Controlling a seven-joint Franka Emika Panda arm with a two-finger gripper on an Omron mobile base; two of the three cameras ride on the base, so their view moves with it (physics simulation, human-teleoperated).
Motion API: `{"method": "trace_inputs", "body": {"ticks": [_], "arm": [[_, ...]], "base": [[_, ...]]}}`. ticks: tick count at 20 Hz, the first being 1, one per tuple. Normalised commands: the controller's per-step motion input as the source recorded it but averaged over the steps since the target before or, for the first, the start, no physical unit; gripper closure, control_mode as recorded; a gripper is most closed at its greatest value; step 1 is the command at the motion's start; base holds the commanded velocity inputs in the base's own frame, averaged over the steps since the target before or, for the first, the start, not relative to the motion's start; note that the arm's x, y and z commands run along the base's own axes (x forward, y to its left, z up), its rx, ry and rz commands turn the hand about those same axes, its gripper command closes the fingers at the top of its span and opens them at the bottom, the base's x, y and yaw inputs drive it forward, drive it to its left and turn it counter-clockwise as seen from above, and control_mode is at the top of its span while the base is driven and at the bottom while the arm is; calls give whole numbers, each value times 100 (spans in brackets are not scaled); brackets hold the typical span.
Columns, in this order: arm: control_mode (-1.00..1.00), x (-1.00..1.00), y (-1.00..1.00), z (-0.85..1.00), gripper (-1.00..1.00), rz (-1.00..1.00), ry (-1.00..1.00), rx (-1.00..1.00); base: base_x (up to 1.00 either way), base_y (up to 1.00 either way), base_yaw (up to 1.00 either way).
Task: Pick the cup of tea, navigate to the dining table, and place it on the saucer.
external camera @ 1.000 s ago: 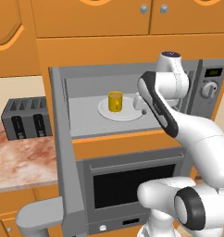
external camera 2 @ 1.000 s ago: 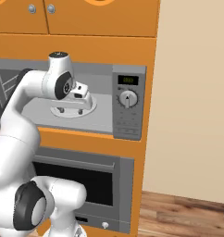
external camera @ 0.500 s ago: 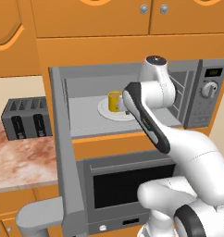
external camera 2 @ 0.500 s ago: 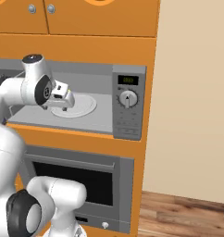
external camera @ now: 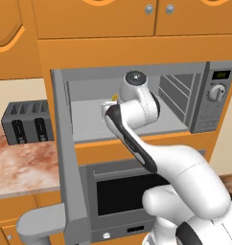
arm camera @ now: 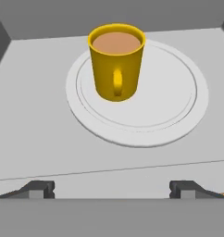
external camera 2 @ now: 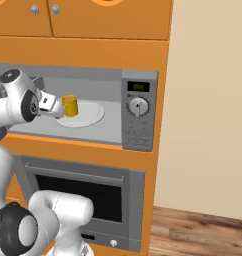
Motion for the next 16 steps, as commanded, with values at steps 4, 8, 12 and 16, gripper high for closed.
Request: {"method": "trace_inputs", "body": {"ticks": [4, 8, 12, 16], "arm": [[-100, 45, 21, 0, -100, -16, -6, 0], [-100, 40, 2, 0, -100, -14, -7, 0], [-100, 27, 2, 0, -100, -8, -7, 0], [-100, 2, 2, -12, -100, 0, -1, 0]], "base": [[0, 0, 0], [0, 0, 0], [0, 0, 0], [0, 0, 0]]}}
